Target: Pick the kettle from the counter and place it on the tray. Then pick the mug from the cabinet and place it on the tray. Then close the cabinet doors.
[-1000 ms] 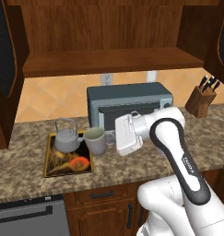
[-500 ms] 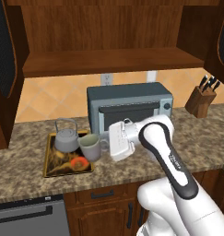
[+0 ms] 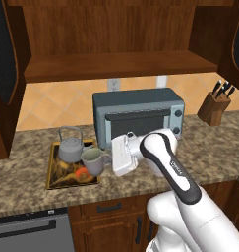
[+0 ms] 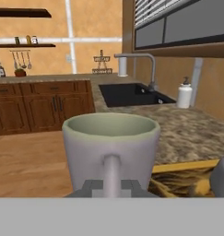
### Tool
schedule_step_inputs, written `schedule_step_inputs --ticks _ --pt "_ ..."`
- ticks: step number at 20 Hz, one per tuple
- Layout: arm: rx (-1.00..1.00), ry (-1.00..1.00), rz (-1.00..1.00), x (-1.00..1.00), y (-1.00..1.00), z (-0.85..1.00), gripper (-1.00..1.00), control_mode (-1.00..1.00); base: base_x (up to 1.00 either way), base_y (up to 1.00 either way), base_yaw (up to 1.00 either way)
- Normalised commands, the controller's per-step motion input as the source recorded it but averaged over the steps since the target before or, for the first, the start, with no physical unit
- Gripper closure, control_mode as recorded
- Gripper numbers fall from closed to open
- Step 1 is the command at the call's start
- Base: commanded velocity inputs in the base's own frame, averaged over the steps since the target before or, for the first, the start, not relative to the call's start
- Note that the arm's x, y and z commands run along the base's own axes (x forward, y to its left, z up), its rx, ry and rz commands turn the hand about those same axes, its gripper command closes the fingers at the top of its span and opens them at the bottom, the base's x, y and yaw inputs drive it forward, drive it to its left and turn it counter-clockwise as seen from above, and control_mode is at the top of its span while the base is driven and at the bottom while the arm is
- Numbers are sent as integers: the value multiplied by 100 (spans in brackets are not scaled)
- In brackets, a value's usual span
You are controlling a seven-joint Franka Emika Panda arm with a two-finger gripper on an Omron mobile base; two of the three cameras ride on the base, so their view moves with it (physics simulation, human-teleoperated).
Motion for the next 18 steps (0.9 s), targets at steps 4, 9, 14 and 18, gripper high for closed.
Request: schedule_step_inputs --ticks 4,9,14,18 --pt "0 -2 0 26 12 -19 100 -100 0 0 0" --pt "0 -4 0 30 7 -19 100 -100 0 0 0" --pt "0 0 1 31 9 -25 100 -100 0 0 0" --pt "0 0 2 26 4 -26 100 -100 0 0 0"
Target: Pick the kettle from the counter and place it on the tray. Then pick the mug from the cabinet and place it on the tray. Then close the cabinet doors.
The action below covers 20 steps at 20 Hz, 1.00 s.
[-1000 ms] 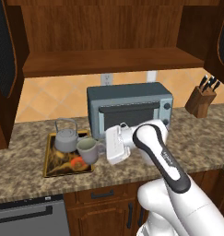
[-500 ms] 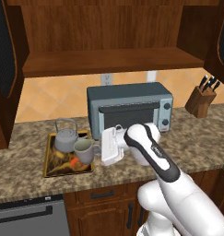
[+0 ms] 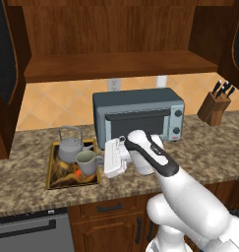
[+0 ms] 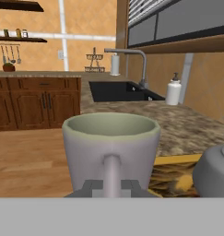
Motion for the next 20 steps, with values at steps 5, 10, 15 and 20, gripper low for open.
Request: schedule_step_inputs --ticks 5,10,15,20 --pt "0 0 2 25 8 -25 100 -100 0 0 0" --pt "0 0 2 27 14 -25 100 -100 0 0 0" --pt "0 0 2 27 11 -23 100 -100 0 0 0" --pt "0 0 2 31 15 -20 100 -100 0 0 0"
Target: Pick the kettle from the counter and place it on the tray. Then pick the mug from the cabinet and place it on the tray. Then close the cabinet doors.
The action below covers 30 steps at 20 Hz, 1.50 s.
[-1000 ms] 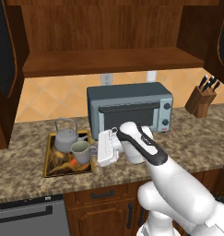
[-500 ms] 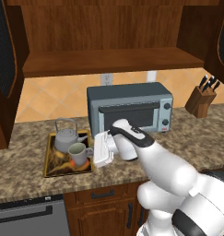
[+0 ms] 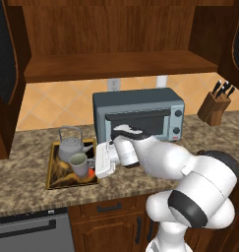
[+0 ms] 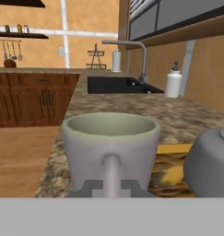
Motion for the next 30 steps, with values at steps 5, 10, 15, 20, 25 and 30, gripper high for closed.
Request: schedule_step_inputs --ticks 5,10,15,20,25,30 --pt "0 -1 3 28 9 -20 100 -100 0 0 0" --pt "0 -1 5 20 5 -22 100 -100 0 0 0" --pt "0 -1 4 22 6 -22 100 -100 0 0 0" --pt "0 -2 3 24 11 -23 100 -100 0 0 0" --pt "0 -3 4 22 13 -22 100 -100 0 0 0" --pt "0 -3 6 8 8 -22 -100 -100 0 0 0"
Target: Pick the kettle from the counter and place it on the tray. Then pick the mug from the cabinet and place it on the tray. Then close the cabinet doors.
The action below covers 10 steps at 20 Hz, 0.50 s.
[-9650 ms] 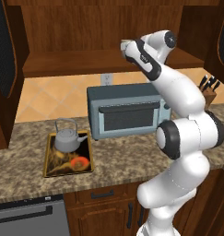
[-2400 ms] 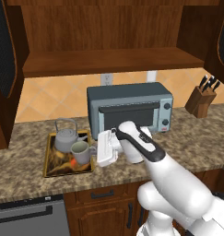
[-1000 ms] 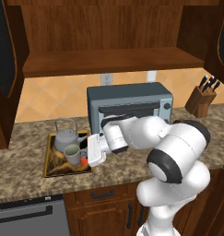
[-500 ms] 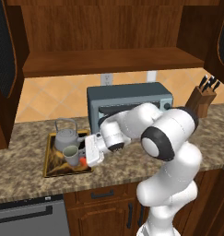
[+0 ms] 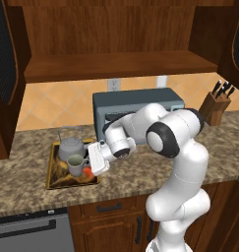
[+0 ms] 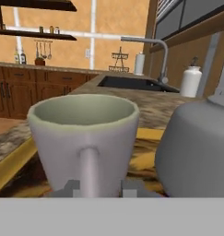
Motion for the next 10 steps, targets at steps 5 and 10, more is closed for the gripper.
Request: schedule_step_inputs --ticks 5,10 --pt "0 -4 1 -20 0 1 -100 -100 0 0 0" --pt "0 0 0 -17 4 22 -100 -100 0 0 0"
